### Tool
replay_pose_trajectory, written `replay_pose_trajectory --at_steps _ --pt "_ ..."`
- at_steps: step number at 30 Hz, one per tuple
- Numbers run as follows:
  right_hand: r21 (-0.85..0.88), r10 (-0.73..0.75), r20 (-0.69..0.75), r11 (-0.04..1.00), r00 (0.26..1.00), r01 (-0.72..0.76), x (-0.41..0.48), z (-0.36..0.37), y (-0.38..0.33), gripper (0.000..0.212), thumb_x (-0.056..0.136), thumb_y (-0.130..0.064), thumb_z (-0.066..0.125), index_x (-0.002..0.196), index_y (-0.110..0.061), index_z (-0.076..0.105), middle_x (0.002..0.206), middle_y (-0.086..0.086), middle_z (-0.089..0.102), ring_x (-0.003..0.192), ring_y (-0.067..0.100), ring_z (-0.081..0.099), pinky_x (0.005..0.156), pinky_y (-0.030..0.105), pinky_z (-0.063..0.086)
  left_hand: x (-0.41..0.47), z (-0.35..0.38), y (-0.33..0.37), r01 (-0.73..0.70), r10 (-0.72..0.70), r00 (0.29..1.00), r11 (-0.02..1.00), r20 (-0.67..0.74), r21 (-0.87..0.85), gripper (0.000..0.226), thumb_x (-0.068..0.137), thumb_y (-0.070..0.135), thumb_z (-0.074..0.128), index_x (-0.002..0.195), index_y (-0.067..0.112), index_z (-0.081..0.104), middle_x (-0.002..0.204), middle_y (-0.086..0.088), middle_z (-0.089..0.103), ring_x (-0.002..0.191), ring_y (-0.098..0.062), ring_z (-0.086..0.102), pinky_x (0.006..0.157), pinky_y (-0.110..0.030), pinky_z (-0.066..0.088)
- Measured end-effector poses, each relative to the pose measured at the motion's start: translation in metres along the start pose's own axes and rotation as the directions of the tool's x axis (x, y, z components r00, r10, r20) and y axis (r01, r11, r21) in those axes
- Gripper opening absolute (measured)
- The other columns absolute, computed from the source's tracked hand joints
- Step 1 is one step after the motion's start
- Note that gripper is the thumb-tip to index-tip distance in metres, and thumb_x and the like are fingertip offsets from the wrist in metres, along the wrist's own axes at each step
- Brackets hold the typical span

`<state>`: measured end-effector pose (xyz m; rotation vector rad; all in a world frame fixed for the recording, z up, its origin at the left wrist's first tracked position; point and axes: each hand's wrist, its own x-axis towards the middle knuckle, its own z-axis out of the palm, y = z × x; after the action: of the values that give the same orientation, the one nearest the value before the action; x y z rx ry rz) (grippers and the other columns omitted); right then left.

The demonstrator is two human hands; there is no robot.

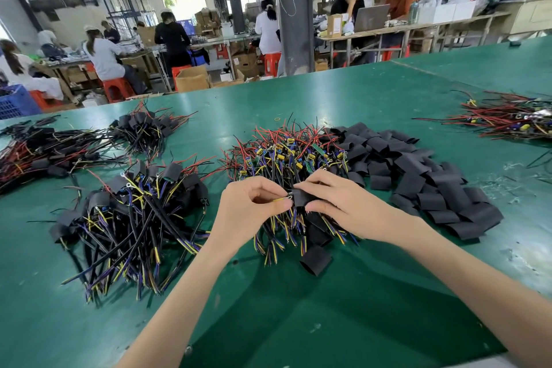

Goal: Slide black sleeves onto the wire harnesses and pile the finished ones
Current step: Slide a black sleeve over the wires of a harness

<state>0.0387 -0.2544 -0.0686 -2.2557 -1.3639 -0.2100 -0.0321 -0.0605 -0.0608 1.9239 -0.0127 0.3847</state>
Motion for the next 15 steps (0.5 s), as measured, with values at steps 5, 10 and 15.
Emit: replay_pose_trajectory --at_steps 5,10,15 --pt "0.001 -0.004 0.008 1.0 1.0 0.004 -0.0002 0.0037 -0.0005 0.04 0.097 -0.025 0.046 0.134 -0.009 0.049 0.119 0.003 0.047 0.102 0.019 0.05 0.093 0.034 0.04 0.001 -0.0003 -0.0027 0.019 -0.019 1.0 0.999 -0.002 0.035 0.026 0.069 0.007 0.082 0.079 0.022 0.065 0.067 0.002 0.072 0.058 -0.007 0.059 0.065 -0.02 0.046" --pt "-0.012 -0.013 0.001 1.0 1.0 0.013 0.0003 0.0044 0.0005 0.04 0.097 -0.028 0.045 0.133 -0.009 0.049 0.12 0.002 0.047 0.102 0.019 0.051 0.092 0.035 0.041 0.0009 0.0003 -0.0028 0.018 -0.019 1.0 0.998 0.021 0.061 0.025 0.071 0.007 0.08 0.085 0.02 0.064 0.066 0.005 0.07 0.056 -0.004 0.057 0.061 -0.016 0.045" --pt "-0.027 -0.053 -0.022 0.998 0.998 0.053 -0.0003 0.0053 0.0002 0.036 0.097 -0.024 0.048 0.131 -0.01 0.05 0.12 0.002 0.048 0.102 0.018 0.05 0.09 0.035 0.042 0.0015 -0.0018 -0.0018 0.078 -0.08 0.995 0.996 0.056 0.039 0.025 0.072 0.006 0.08 0.087 0.02 0.065 0.061 0.009 0.067 0.055 -0.001 0.055 0.059 -0.014 0.045"
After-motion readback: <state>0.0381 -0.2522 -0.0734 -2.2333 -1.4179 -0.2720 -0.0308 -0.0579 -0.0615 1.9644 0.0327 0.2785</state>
